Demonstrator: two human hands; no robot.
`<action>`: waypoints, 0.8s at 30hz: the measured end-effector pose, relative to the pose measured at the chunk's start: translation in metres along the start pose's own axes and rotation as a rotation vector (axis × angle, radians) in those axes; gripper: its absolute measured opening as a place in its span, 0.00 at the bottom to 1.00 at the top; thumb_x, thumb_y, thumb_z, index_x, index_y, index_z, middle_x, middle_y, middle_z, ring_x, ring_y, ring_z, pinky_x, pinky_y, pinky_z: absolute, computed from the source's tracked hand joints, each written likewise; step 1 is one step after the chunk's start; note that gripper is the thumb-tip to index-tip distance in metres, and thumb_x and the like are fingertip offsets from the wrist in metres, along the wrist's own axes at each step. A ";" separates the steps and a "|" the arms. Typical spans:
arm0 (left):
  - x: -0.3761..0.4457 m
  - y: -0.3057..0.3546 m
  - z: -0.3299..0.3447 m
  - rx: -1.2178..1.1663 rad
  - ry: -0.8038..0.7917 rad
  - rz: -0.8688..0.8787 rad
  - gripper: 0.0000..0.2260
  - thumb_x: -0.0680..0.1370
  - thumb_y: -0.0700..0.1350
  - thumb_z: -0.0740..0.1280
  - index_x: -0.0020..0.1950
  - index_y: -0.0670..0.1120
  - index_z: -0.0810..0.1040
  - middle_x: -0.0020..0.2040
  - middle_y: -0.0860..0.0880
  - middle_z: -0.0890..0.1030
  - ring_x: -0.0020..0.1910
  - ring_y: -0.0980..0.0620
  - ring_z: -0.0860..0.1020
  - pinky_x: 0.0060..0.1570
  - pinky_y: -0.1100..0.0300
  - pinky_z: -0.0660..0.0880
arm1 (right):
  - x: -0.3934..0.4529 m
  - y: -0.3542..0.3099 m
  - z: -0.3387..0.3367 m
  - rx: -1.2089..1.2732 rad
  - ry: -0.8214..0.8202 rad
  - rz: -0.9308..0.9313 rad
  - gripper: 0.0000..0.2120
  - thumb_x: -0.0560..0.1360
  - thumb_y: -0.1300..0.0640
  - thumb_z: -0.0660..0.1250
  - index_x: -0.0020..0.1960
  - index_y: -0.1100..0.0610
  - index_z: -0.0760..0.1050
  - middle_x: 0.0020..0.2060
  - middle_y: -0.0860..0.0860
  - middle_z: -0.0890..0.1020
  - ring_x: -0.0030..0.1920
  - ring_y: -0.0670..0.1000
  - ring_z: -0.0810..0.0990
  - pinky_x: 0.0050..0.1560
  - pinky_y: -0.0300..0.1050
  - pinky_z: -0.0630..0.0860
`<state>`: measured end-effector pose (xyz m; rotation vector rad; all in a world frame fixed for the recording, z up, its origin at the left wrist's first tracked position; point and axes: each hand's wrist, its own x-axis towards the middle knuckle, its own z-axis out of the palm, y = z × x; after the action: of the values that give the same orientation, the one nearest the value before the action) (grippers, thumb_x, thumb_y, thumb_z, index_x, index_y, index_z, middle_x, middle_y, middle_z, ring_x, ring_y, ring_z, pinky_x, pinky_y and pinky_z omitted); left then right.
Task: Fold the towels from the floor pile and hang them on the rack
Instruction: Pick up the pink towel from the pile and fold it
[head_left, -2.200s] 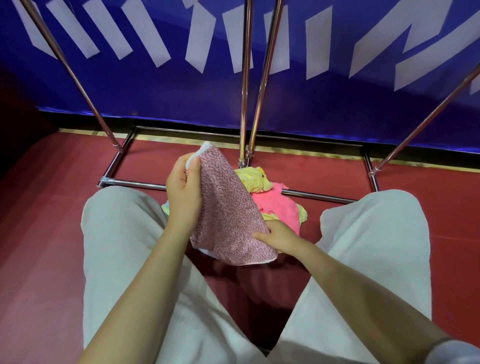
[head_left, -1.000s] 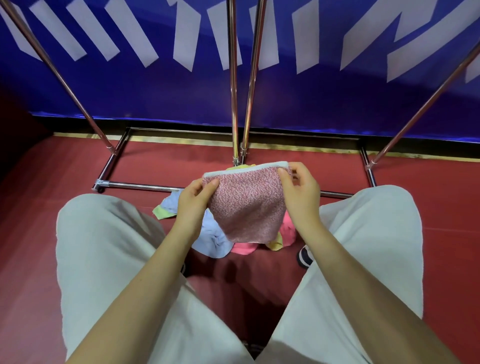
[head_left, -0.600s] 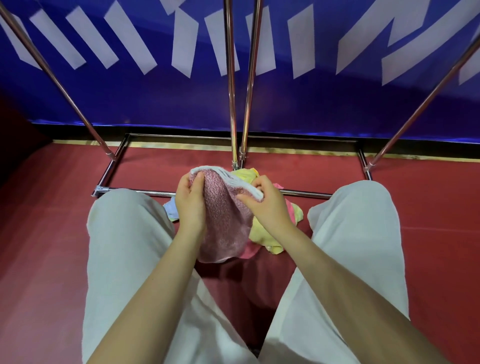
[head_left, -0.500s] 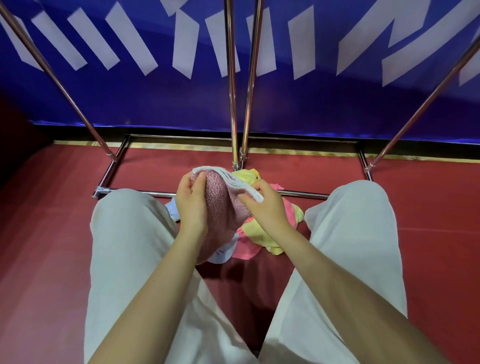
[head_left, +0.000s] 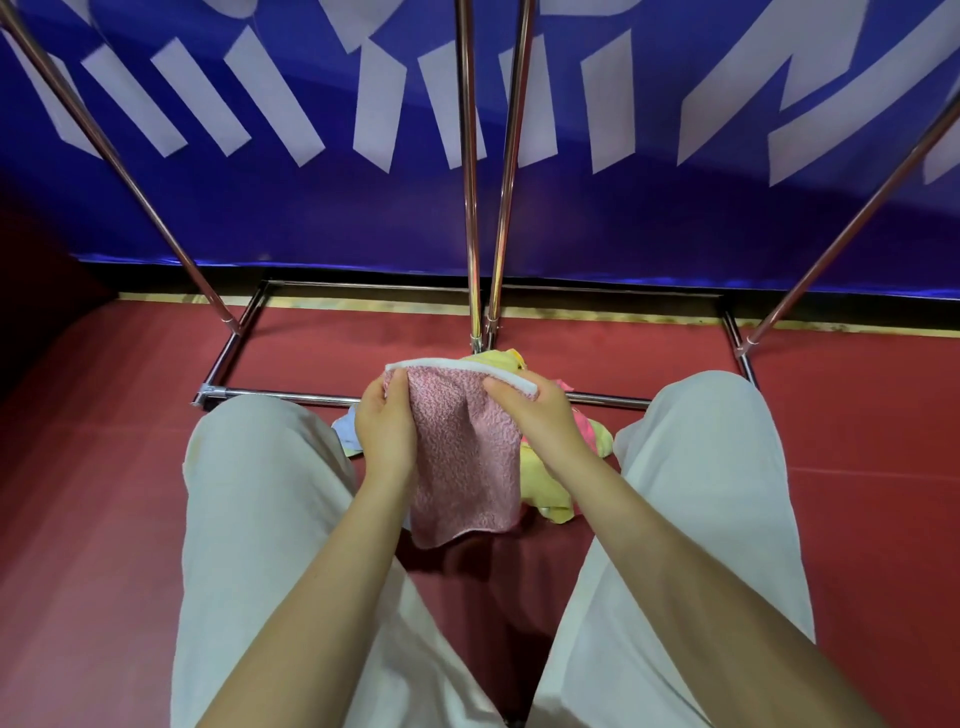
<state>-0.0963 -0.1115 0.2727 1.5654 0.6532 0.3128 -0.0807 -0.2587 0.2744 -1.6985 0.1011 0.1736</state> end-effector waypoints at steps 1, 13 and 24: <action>-0.001 -0.001 0.001 -0.014 0.015 -0.057 0.14 0.82 0.46 0.60 0.36 0.47 0.69 0.33 0.53 0.68 0.34 0.56 0.65 0.31 0.65 0.65 | -0.001 0.003 0.004 -0.007 0.017 0.020 0.03 0.74 0.55 0.71 0.41 0.50 0.79 0.35 0.47 0.80 0.37 0.46 0.76 0.38 0.39 0.70; -0.035 -0.007 0.032 -0.018 -0.018 -0.010 0.10 0.83 0.49 0.58 0.45 0.46 0.72 0.36 0.53 0.73 0.39 0.54 0.70 0.47 0.56 0.68 | 0.002 0.012 0.026 -0.062 0.414 0.099 0.13 0.74 0.54 0.64 0.37 0.63 0.75 0.32 0.59 0.77 0.32 0.50 0.69 0.35 0.50 0.69; -0.037 0.004 0.032 -0.167 -0.134 0.020 0.12 0.84 0.47 0.54 0.47 0.50 0.75 0.43 0.50 0.78 0.43 0.54 0.76 0.47 0.58 0.74 | -0.012 -0.005 0.035 0.190 0.026 -0.166 0.12 0.77 0.52 0.60 0.37 0.54 0.73 0.28 0.47 0.73 0.30 0.49 0.71 0.34 0.46 0.69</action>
<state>-0.1073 -0.1590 0.2796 1.4201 0.4949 0.2684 -0.0940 -0.2239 0.2766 -1.5118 -0.0041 0.0170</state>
